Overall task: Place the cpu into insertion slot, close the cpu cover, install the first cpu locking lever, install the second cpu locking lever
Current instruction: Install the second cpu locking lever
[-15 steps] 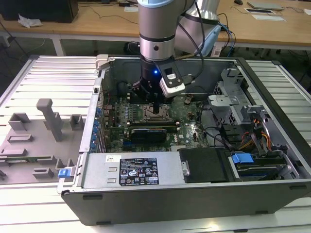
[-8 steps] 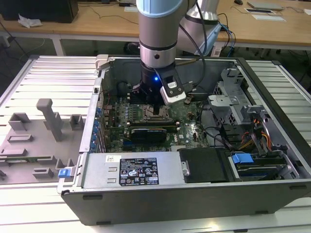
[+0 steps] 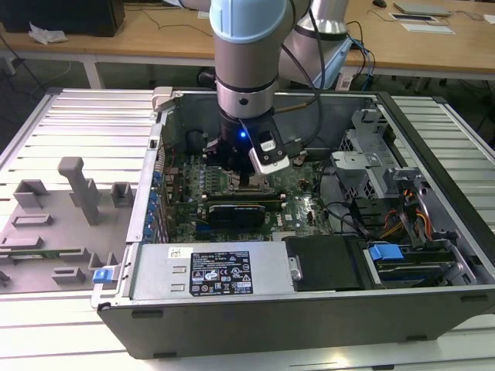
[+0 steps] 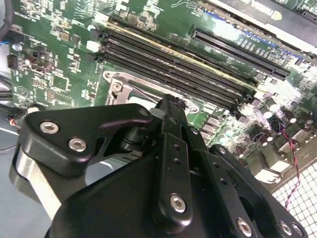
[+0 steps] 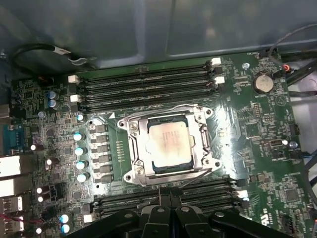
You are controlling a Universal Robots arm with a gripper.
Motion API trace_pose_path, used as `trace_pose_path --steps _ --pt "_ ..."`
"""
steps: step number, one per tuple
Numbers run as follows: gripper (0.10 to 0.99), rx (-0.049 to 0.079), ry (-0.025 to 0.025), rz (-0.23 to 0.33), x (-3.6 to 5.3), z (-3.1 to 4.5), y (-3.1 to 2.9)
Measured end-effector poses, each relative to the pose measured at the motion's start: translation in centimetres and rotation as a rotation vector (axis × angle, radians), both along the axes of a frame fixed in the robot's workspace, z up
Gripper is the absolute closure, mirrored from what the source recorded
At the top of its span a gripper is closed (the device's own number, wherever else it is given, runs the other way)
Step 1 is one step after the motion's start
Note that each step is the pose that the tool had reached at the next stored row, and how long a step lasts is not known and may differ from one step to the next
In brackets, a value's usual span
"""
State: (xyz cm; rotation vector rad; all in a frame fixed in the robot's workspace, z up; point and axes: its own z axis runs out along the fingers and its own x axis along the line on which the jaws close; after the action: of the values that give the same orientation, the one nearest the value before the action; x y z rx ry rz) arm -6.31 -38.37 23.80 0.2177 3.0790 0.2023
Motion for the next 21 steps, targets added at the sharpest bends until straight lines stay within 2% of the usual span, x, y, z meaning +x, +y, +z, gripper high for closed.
trace_pose_path --steps 5,11,16,21 --pt "0.980 0.004 0.0000 0.000 -0.91 -1.07 -0.05" --pt "0.980 0.009 0.0002 0.000 -1.43 -1.83 -0.07" --pt "0.980 0.030 0.0001 0.000 -1.81 -2.15 -0.14" --pt "0.980 0.045 0.0000 0.000 -2.05 -2.61 -0.35"
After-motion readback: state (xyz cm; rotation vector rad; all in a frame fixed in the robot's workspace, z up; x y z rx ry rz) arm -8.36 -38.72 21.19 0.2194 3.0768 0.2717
